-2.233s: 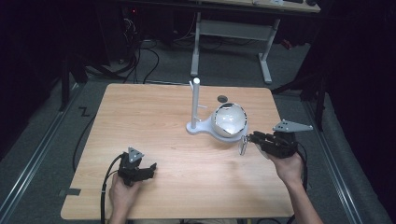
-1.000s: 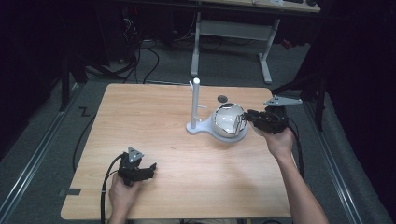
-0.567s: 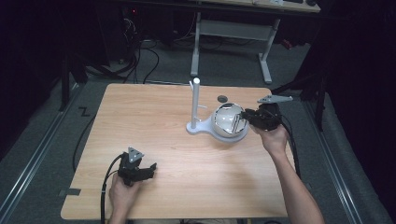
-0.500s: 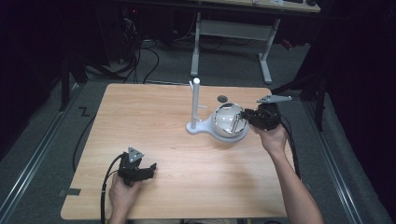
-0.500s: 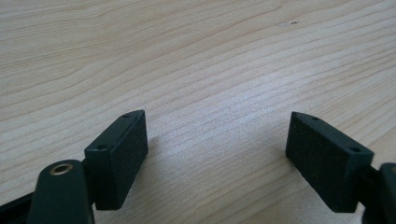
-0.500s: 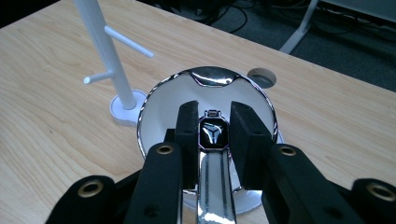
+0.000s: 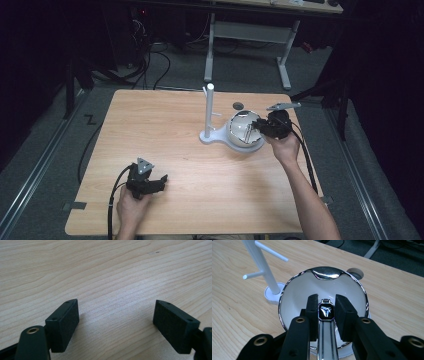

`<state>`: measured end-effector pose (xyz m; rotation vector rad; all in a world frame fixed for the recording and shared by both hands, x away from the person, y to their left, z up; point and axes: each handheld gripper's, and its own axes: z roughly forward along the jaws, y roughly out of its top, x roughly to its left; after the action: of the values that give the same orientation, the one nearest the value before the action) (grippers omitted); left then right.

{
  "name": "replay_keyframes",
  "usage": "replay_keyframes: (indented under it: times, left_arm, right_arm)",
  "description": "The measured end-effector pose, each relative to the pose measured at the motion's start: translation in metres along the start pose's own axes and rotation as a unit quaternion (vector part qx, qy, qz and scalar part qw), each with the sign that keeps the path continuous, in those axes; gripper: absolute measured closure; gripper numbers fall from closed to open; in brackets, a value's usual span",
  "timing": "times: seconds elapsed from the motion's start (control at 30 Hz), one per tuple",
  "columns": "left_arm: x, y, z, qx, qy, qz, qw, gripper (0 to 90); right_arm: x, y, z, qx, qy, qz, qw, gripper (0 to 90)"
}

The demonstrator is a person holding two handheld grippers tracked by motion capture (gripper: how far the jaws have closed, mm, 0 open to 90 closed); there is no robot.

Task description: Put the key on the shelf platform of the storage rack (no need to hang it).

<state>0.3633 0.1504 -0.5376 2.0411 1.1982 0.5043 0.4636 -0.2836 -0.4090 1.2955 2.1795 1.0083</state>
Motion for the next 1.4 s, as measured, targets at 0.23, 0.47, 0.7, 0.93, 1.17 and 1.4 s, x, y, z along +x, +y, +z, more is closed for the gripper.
replay_keyframes:
  times: [0.23, 0.47, 0.7, 0.93, 1.17, 1.4]
  left_arm:
    - [0.000, 0.000, 0.000, 0.000, 0.000, 0.000, 1.0000, 21.3]
    - [0.000, 0.000, 0.000, 0.000, 0.000, 0.000, 1.0000, 21.3]
    - [0.000, 0.000, 0.000, 0.000, 0.000, 0.000, 1.0000, 21.3]
    - [0.000, 0.000, 0.000, 0.000, 0.000, 0.000, 1.0000, 21.3]
    - [0.000, 0.000, 0.000, 0.000, 0.000, 0.000, 1.0000, 21.3]
    - [0.000, 0.000, 0.000, 0.000, 0.000, 0.000, 1.0000, 21.3]
  right_arm:
    - [0.000, 0.000, 0.008, 0.007, 0.001, 0.004, 1.0000, 74.4]
    - [0.003, 0.001, 0.016, 0.009, 0.005, 0.007, 0.9999, 74.4]
    - [0.001, 0.001, 0.023, 0.010, 0.010, 0.013, 0.9998, 74.3]
    - [0.002, 0.004, 0.033, 0.012, 0.014, 0.011, 0.9998, 74.3]
    - [0.007, 0.008, 0.042, 0.015, 0.017, 0.004, 0.9997, 74.3]
    - [0.011, 0.010, 0.051, 0.021, 0.019, 0.002, 0.9996, 74.3]
